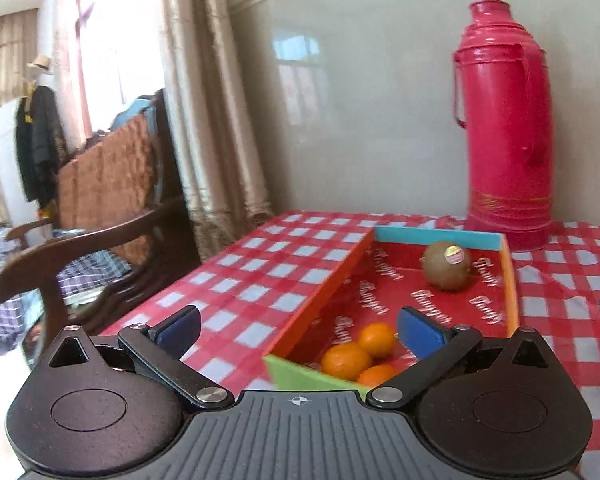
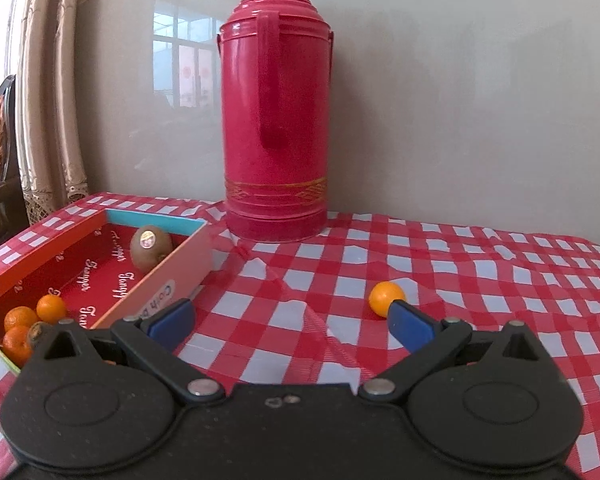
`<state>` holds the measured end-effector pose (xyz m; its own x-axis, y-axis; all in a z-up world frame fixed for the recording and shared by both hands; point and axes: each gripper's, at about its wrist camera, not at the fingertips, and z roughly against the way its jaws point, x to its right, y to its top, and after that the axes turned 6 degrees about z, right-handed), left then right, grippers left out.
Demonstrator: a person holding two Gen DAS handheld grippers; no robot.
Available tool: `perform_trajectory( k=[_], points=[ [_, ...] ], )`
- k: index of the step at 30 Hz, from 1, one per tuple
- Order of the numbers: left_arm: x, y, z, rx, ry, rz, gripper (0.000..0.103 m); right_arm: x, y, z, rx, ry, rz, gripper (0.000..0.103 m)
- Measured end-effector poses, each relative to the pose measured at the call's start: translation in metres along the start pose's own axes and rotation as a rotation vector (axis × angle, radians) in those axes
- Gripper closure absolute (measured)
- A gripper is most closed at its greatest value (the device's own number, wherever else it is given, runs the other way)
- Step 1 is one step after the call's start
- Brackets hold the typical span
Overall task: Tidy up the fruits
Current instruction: 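Move the right tool to the last small orange and close on it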
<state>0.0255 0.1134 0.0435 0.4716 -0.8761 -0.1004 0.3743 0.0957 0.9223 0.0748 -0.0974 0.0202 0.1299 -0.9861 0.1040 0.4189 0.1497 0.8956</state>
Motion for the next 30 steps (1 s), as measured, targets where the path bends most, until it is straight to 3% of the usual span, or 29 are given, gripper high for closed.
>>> perform_trajectory(
  k=[12, 18, 26, 30],
  points=[
    [-0.037, -0.01, -0.009, -0.072, 0.131, 0.137, 0.0, 0.032, -0.008, -0.019, -0.054, -0.058, 0.025, 0.006],
    [-0.04, -0.015, -0.016, -0.117, 0.115, 0.175, 0.0, 0.038, -0.004, -0.031, -0.047, -0.029, 0.049, 0.009],
    [-0.033, -0.015, -0.019, -0.109, 0.126, 0.145, 0.0, 0.047, 0.002, -0.061, -0.116, 0.032, -0.005, 0.047],
    [-0.037, -0.015, -0.022, -0.119, 0.134, 0.152, 0.0, 0.058, 0.005, -0.075, -0.142, 0.012, -0.036, 0.056]
  ],
)
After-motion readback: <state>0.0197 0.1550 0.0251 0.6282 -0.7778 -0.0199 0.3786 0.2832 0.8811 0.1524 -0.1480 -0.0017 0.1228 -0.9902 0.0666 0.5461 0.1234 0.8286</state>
